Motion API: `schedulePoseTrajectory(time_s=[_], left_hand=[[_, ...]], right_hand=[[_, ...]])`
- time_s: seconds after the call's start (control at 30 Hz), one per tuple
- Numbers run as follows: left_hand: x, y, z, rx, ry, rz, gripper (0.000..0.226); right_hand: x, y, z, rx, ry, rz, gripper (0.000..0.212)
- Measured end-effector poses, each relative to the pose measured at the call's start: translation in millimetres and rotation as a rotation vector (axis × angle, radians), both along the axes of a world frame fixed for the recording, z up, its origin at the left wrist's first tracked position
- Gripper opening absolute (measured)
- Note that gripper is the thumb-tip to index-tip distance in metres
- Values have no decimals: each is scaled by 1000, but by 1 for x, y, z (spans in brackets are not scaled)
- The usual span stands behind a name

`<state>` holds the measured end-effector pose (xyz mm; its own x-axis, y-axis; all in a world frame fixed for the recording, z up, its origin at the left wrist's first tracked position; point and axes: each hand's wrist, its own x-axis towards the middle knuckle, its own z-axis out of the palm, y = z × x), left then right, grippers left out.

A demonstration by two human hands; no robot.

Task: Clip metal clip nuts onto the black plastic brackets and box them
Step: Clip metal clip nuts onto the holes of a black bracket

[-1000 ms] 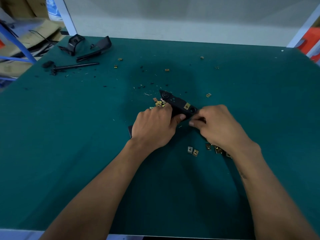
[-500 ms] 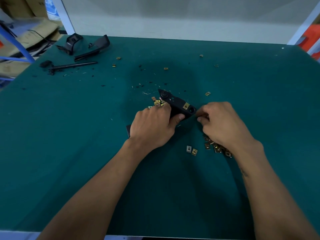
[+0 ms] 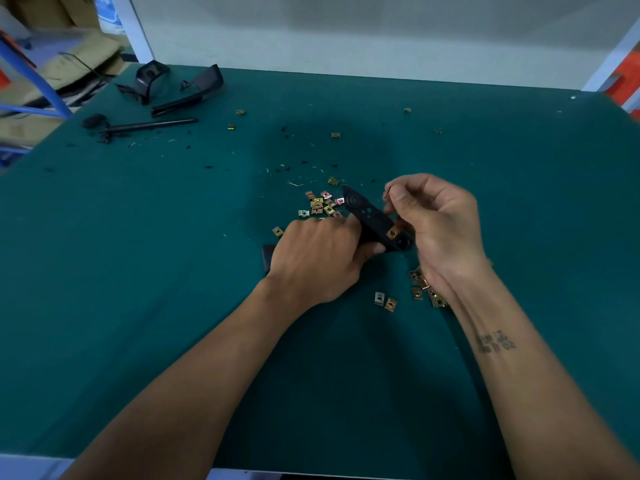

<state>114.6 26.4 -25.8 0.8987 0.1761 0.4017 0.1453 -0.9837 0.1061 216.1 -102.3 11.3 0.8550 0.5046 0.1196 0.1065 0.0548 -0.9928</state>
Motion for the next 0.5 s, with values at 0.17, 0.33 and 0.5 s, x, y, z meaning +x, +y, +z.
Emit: schedulePoseTrajectory(time_s=[0.17,0.33,0.5], left_hand=[[0,-1,0,-10,3,-18,42],[0,-1,-1,0,3,-4,45],[1,0,-2,5,9,6,45]], right_hand=[[-14,10,0,119,235,-52,10],[-18,12,-3,192,288,-121,8],[-20,15,-6,234,272,-153,14]])
